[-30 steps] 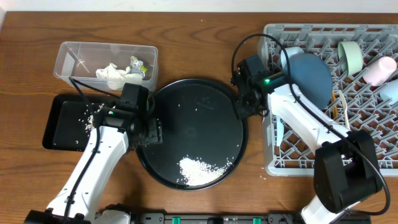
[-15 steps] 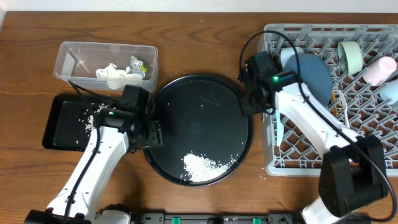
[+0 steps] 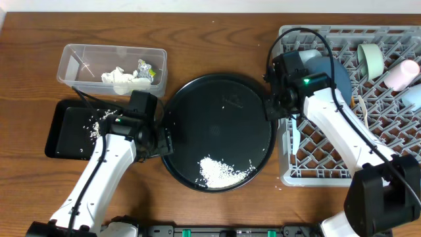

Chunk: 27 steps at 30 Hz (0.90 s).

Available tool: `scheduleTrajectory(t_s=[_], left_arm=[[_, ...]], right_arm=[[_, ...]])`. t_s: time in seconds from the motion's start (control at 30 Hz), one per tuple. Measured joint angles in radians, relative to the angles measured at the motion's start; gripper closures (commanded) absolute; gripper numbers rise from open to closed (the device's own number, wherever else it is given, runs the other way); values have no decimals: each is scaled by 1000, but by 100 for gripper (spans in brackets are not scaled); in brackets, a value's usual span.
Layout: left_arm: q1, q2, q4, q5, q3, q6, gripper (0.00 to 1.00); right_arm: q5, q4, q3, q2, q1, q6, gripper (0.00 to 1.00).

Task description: Sort waste into correct bins and load items into the dishwasher rack

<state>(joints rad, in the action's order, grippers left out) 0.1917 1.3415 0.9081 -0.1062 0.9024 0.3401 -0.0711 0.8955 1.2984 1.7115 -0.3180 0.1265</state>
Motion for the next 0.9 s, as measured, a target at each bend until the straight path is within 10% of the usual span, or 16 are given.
scheduleTrajectory(t_s=[0.9], left_arm=[[0, 0, -26, 0, 0, 0, 24]], right_arm=[[-76, -52, 2, -14, -18, 16, 99]])
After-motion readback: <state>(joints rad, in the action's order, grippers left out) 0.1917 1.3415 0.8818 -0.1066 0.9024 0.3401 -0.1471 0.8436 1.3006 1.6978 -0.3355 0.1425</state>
